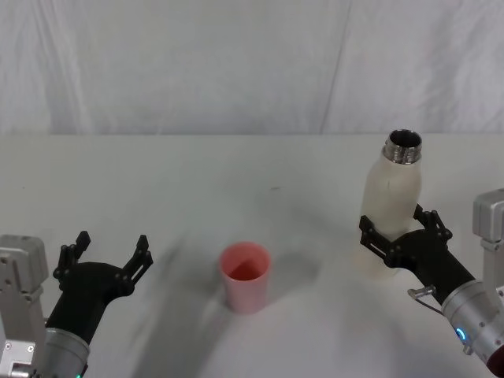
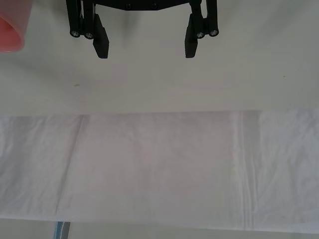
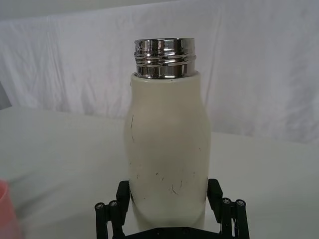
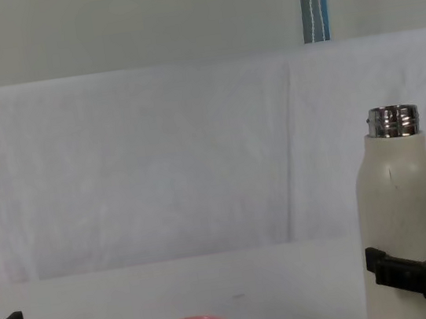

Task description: Grasp the thermos with one hand and pour water into the cup lid.

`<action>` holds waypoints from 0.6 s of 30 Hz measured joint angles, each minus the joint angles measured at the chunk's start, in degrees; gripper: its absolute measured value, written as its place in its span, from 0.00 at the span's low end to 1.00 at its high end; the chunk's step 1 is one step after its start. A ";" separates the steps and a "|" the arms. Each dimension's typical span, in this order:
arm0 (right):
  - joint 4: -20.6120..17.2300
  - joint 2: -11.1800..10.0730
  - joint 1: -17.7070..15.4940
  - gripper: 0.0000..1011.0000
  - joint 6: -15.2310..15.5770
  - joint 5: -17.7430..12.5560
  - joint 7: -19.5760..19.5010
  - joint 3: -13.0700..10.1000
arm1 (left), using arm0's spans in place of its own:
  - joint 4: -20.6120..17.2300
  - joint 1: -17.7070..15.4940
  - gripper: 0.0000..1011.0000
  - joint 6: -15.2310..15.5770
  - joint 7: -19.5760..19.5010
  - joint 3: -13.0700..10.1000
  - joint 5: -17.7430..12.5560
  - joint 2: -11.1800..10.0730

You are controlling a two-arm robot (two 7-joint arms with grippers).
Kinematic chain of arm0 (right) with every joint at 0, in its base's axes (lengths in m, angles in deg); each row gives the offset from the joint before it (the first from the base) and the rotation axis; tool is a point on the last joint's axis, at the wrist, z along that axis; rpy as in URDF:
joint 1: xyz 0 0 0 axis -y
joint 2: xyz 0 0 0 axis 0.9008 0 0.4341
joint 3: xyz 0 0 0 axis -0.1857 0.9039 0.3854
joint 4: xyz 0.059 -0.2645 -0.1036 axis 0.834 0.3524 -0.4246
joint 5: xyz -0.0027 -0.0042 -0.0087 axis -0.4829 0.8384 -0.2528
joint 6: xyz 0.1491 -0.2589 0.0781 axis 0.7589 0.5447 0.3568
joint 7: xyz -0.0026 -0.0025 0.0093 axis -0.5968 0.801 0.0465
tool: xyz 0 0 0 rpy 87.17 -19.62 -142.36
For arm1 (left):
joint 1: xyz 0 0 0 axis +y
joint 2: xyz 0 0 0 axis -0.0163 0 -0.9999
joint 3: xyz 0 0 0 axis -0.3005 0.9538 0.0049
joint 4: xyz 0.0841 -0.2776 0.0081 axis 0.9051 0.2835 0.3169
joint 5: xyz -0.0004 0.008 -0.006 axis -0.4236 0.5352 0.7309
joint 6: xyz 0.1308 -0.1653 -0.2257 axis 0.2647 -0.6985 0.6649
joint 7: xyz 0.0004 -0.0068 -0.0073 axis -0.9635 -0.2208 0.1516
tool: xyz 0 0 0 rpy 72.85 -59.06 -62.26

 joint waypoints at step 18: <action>2.00 0.03 1.96 0.99 -0.19 -0.14 0.31 0.90 | 0.00 0.00 0.99 0.00 0.00 0.00 0.00 0.00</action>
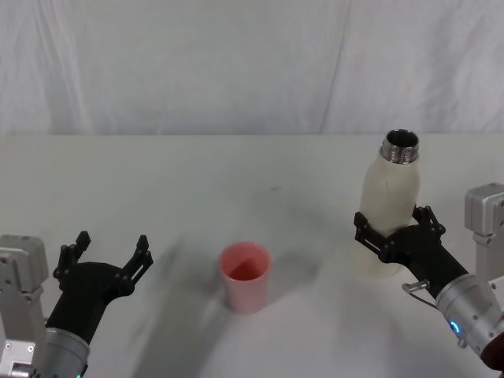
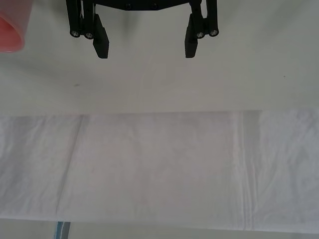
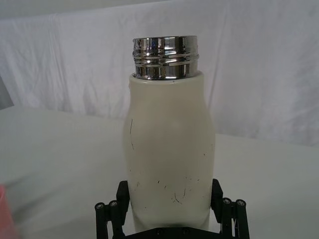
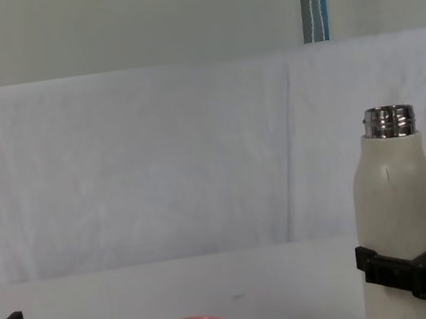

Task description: Grasp the thermos with one hand and pour water into the cup lid.

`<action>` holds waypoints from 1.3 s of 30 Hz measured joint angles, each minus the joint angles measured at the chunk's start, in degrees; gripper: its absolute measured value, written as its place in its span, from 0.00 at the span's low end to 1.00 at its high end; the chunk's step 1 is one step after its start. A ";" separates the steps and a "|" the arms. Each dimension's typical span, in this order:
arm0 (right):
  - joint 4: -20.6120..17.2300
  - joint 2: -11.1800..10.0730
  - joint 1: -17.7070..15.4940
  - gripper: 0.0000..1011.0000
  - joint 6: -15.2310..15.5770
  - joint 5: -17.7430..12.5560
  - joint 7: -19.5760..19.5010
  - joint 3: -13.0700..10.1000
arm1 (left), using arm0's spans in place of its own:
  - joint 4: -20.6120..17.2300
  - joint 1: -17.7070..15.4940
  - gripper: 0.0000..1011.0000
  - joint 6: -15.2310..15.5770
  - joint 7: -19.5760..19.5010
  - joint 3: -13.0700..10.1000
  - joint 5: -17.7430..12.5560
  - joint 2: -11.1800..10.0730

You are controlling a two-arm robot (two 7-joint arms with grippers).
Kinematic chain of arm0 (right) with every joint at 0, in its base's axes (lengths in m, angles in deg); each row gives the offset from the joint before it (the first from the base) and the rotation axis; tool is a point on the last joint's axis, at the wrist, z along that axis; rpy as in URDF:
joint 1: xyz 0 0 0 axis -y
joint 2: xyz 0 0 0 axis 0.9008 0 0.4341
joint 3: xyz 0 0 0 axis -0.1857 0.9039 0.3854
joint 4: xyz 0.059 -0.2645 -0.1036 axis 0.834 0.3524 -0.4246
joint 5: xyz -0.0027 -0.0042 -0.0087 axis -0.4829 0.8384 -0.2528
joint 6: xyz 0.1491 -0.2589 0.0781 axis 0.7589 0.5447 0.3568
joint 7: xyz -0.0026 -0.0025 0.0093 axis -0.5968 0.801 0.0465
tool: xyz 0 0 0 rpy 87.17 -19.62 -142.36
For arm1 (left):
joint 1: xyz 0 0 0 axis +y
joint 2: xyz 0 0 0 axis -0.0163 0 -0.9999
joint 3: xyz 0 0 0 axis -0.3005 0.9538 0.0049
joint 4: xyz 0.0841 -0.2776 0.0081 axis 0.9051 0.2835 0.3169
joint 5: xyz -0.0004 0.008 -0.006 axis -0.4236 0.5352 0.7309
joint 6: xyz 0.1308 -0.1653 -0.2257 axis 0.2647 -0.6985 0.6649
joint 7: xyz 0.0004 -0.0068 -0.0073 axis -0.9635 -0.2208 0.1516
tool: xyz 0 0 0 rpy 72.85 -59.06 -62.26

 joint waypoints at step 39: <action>1.61 0.58 1.12 0.95 -0.21 0.10 -0.64 0.22 | 0.00 0.00 0.99 0.00 0.00 0.00 0.00 0.00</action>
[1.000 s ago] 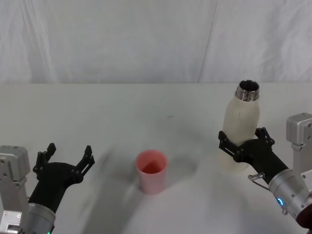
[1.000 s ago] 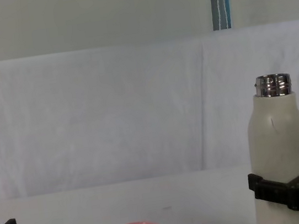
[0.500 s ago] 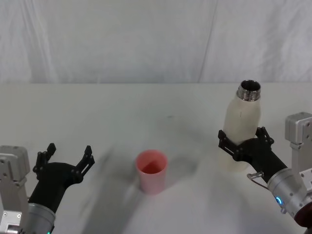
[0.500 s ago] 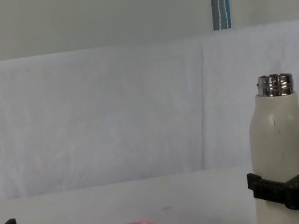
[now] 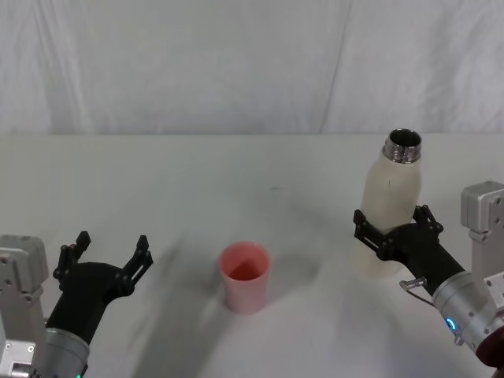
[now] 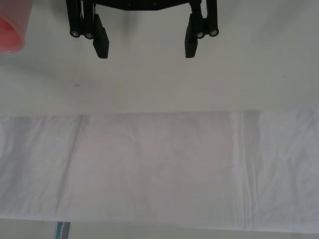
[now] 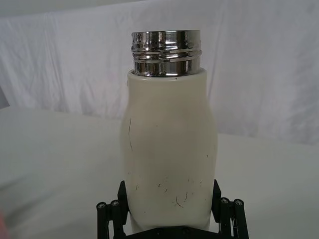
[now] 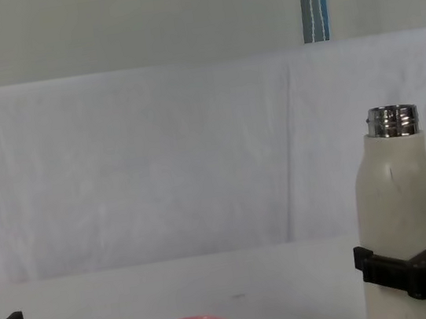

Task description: Grasp the thermos with one hand and pour water into the cup lid.

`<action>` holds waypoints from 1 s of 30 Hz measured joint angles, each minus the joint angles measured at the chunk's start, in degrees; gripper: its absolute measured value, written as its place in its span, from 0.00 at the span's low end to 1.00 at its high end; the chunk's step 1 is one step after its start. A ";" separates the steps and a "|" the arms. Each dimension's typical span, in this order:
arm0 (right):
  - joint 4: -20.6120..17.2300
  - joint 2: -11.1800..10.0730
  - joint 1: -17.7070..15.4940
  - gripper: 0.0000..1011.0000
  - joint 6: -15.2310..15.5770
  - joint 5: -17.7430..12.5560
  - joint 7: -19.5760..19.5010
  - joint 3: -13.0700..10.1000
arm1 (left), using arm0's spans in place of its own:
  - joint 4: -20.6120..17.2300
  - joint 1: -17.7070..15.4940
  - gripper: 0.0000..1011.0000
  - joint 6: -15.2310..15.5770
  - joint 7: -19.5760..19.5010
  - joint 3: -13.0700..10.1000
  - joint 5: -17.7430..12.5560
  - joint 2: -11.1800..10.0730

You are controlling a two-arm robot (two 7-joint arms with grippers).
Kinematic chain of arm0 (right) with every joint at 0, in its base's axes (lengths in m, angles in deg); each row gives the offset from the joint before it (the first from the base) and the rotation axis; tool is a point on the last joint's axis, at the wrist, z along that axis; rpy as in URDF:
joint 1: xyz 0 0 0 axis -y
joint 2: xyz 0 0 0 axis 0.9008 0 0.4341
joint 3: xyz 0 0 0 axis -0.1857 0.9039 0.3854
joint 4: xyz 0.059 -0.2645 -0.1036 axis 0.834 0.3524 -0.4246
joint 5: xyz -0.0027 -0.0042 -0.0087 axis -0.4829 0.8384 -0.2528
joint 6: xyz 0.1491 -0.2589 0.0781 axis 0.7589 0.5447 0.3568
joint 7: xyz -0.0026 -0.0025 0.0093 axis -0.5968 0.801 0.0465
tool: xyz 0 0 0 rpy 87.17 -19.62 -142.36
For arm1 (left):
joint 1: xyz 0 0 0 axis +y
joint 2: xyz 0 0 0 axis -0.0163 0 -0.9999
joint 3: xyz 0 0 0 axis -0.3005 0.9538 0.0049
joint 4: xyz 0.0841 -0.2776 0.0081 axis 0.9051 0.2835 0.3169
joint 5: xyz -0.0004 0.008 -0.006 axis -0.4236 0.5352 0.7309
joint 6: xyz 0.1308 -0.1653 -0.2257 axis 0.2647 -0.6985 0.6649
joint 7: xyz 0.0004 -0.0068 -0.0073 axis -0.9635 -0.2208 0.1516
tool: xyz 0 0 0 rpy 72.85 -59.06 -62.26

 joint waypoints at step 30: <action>-0.54 -0.24 -0.13 0.94 0.04 0.06 0.18 0.01 | 0.00 0.00 0.99 0.00 0.00 0.00 0.00 0.00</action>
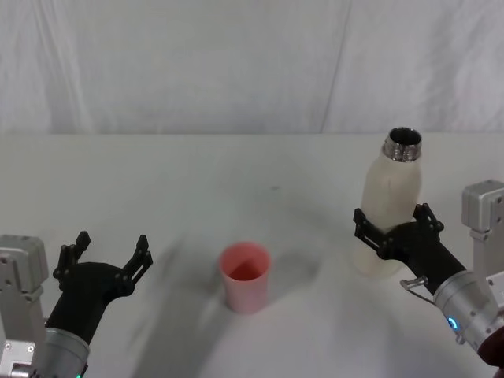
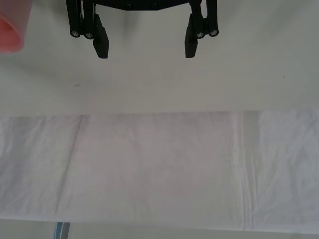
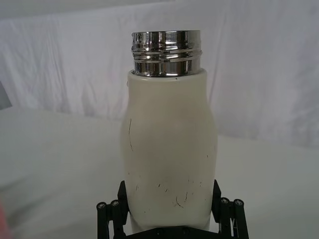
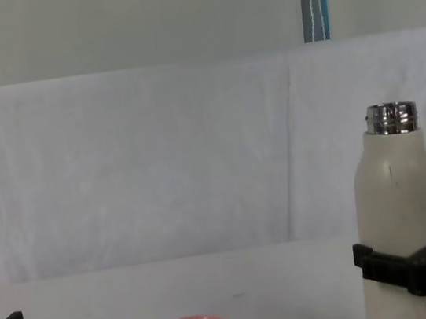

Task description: Grasp the thermos with one hand and pour water into the cup lid.

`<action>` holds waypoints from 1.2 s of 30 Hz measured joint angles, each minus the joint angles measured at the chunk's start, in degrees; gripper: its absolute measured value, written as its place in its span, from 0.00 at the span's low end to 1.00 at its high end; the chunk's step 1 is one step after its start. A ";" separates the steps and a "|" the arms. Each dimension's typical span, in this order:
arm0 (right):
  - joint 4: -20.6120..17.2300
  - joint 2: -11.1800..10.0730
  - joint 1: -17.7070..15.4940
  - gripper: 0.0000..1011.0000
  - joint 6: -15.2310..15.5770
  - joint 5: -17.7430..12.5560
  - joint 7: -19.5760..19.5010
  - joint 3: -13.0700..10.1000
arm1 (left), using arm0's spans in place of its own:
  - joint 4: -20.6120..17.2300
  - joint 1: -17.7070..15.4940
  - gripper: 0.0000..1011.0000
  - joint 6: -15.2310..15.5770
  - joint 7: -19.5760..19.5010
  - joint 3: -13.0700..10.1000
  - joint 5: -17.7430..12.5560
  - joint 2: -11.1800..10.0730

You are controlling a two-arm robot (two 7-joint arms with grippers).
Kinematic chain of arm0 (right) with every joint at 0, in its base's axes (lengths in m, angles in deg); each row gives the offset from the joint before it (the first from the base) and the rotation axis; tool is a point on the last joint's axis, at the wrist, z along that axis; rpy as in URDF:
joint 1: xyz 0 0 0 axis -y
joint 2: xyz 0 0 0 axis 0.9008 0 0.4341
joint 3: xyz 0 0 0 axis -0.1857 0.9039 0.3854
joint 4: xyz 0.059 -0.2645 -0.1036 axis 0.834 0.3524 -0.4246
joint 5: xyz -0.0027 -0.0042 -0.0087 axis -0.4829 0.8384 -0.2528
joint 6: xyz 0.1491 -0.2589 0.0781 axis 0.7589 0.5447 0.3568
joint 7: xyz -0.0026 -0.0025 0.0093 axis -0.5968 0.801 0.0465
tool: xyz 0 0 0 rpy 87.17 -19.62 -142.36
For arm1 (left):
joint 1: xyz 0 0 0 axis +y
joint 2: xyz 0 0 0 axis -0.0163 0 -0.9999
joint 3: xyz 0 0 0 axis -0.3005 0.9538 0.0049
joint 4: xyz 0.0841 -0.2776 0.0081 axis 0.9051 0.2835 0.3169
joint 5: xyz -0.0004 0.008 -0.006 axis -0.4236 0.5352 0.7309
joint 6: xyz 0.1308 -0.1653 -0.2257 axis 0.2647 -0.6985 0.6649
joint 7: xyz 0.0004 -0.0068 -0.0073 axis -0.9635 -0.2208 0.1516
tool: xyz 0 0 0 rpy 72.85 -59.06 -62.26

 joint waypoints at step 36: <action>-12.27 -9.11 -0.38 0.94 1.13 19.34 -1.03 2.46 | 0.00 0.00 0.99 0.00 0.00 0.00 0.00 0.00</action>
